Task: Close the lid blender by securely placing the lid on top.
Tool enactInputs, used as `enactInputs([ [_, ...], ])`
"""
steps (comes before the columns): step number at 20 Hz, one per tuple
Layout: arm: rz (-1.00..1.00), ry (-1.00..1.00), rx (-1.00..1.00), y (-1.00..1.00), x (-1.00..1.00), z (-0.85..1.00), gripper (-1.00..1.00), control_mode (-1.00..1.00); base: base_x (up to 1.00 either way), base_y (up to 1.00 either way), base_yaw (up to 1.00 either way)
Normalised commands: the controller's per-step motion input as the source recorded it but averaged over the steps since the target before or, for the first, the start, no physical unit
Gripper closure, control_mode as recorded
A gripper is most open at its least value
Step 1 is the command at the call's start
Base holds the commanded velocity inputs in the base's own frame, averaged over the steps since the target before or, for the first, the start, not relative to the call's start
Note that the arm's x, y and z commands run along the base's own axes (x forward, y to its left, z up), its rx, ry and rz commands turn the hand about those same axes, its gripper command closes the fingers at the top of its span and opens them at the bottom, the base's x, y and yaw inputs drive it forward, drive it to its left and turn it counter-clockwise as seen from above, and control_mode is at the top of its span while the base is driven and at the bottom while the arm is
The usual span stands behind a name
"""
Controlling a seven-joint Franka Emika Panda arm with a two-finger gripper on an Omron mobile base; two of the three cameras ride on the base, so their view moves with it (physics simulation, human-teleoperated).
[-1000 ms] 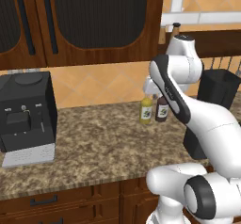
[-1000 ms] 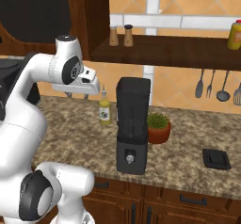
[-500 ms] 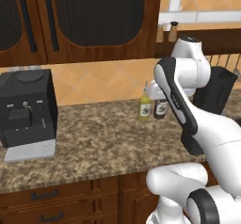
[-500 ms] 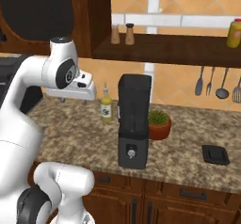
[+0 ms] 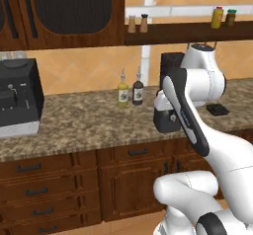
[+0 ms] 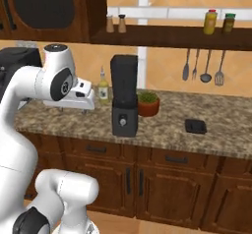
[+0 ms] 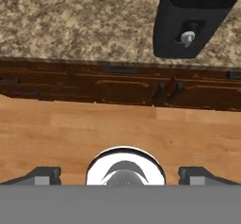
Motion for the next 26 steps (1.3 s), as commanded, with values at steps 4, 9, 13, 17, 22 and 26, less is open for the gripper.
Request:
enactInputs([
  [4, 0.00, 0.00, 0.00, 0.00, 0.00, 0.00, -1.00, 1.00, 0.28, -0.93, -0.09],
  [9, 0.00, 0.00, 0.00, 0.00, 0.00, 0.00, -1.00, 1.00, 0.49, -0.60, -0.03],
  [13, 0.00, 0.00, 0.00, 0.00, 0.00, 0.00, -1.00, 1.00, 0.53, -0.16, 0.00],
  [17, 0.00, 0.00, 0.00, 0.00, 0.00, 0.00, -1.00, 1.00, 0.64, 0.00, -0.03],
  [22, 0.00, 0.00, 0.00, 0.00, 0.00, 0.00, -1.00, 1.00, 0.26, -0.57, 0.00],
  [26, 0.00, 0.00, 0.00, 0.00, 0.00, 0.00, -1.00, 1.00, 0.22, -0.34, 0.00],
])
